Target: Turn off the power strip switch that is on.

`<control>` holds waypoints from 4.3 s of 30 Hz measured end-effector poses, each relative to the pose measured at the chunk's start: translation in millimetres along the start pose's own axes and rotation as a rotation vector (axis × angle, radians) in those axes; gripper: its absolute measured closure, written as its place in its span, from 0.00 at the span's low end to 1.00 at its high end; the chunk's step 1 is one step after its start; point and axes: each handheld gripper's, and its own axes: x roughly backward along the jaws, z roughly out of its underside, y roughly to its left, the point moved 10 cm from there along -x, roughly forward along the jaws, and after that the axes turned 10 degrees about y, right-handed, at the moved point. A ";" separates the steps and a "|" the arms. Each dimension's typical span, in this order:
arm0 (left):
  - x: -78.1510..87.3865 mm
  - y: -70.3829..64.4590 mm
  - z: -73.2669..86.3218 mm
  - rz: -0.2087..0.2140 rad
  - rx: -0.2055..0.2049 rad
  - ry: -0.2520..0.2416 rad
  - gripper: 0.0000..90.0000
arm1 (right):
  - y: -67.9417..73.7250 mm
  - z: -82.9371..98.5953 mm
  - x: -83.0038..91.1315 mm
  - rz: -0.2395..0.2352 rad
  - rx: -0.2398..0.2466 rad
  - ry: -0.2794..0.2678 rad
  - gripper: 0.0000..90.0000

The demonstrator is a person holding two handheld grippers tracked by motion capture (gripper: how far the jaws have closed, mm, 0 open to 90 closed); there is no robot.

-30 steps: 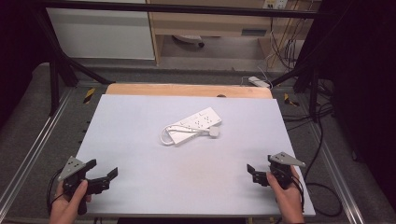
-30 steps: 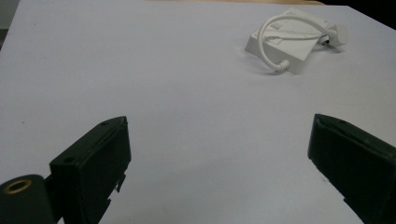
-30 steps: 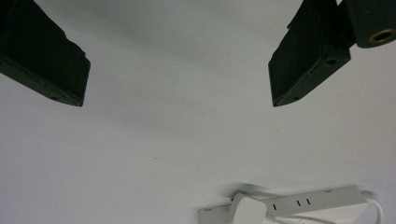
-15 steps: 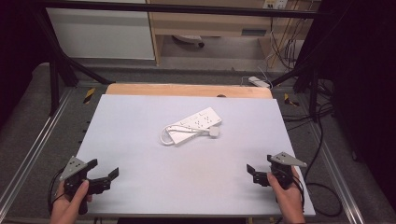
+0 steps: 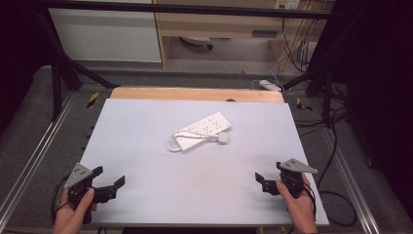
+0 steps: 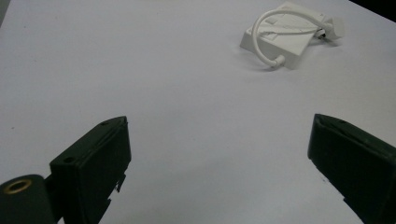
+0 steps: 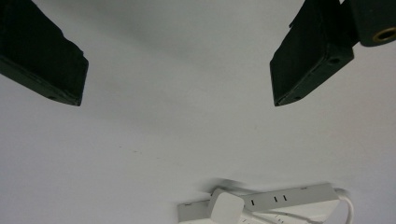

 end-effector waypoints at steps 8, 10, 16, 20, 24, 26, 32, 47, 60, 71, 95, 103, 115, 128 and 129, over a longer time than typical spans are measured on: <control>-1.7 -3.0 0.1 0.000 -0.023 0.009 0.07 | 5.3 -0.6 -0.7 -0.014 0.013 0.007 0.05; -1.9 -3.4 0.2 0.000 -0.026 0.009 0.07 | 5.7 -0.9 -0.6 -0.017 0.013 0.005 0.04; -2.2 -4.0 0.5 0.000 -0.028 0.012 0.07 | 8.8 -2.3 -0.2 -0.031 0.013 -0.002 0.05; -2.5 -4.5 0.5 0.002 -0.031 0.013 0.07 | 14.3 -5.3 -1.4 -0.042 0.029 -0.004 0.05; -3.0 -4.4 1.0 -0.001 -0.029 0.016 0.07 | 18.1 -8.4 -2.2 -0.047 0.042 -0.006 0.05; -3.0 -4.4 1.3 -0.001 -0.028 0.017 0.07 | 20.3 -11.2 -1.7 -0.049 0.048 -0.007 0.05; -3.4 -4.4 1.7 0.001 -0.027 0.019 0.07 | 26.4 -28.4 5.2 -0.059 0.057 -0.031 0.04; -4.3 -4.7 2.7 0.003 -0.024 0.024 0.07 | 32.9 -40.6 0.8 -0.090 0.065 -0.010 0.04; -5.1 -4.1 3.1 0.006 -0.020 0.028 0.07 | 38.7 -67.1 -5.2 -0.103 0.069 -0.026 0.03; -6.2 -4.3 3.3 0.005 -0.022 0.030 0.07 | 48.0 -84.2 -16.4 -0.107 0.096 0.009 0.04; -7.2 -5.4 3.6 0.005 -0.031 0.034 0.07 | 54.1 -119.6 -39.7 -0.104 0.093 -0.005 0.09; -7.1 -5.8 3.7 0.006 -0.034 0.035 0.07 | 52.9 -136.1 -41.3 -0.088 0.094 -0.028 0.14; -7.6 -6.0 4.6 0.008 -0.034 0.040 0.07 | 60.4 -154.1 -51.8 -0.082 0.131 -0.064 0.41; -9.2 -7.7 4.2 0.016 -0.043 0.046 0.07 | 69.3 -166.0 -74.6 -0.062 0.155 -0.096 0.73; -9.5 -8.2 4.7 0.017 -0.046 0.052 0.07 | 69.6 -166.9 -76.2 -0.060 0.158 -0.096 0.74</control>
